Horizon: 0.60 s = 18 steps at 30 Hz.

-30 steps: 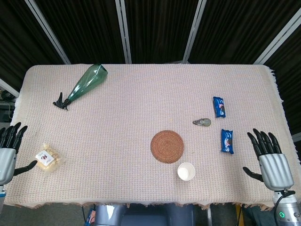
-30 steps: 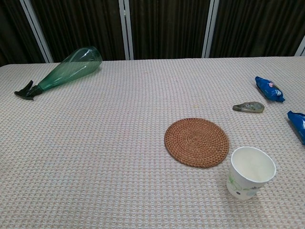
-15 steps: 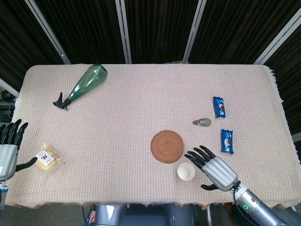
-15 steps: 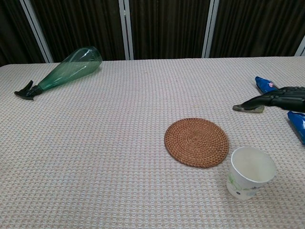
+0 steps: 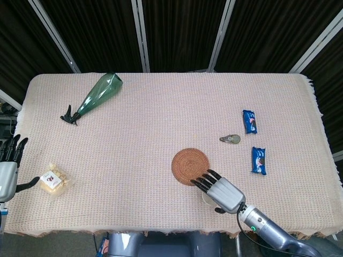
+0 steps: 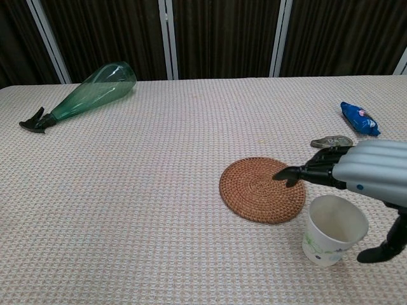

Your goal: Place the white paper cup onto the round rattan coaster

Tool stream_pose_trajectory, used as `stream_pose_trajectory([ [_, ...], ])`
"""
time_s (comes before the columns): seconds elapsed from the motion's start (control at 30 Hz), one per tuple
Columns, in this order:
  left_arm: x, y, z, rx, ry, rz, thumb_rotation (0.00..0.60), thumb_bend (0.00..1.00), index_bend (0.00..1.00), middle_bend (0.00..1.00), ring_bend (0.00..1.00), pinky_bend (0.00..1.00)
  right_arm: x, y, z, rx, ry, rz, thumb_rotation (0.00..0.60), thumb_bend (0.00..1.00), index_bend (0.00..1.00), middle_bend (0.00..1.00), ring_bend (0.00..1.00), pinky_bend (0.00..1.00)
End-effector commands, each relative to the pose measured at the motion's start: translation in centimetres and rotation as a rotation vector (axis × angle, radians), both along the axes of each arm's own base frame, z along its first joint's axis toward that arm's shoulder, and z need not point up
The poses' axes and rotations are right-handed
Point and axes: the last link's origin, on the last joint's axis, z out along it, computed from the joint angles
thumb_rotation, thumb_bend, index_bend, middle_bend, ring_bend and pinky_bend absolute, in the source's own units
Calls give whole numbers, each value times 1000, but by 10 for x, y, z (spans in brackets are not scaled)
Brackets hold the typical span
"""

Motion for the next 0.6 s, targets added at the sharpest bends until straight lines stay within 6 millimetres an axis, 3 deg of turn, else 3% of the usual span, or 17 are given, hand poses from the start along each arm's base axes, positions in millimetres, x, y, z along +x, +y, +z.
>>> stream_pose_trajectory([
  [0.03, 0, 0, 0, -2, 0, 0, 600, 0, 0, 0, 0, 0, -6, 2, -7, 12, 19, -15, 600, 5, 46, 225, 231, 195],
  [0.23, 1, -1, 1, 1, -6, -7, 600, 0, 0, 0, 0, 0, -8, 4, -13, 3, 18, -4, 600, 161, 210, 405, 379, 295],
  [0.6, 1, 0, 2, -4, -11, -6, 600, 0, 0, 0, 0, 0, 2, -3, -5, -52, -33, 14, 600, 181, 237, 429, 392, 319],
])
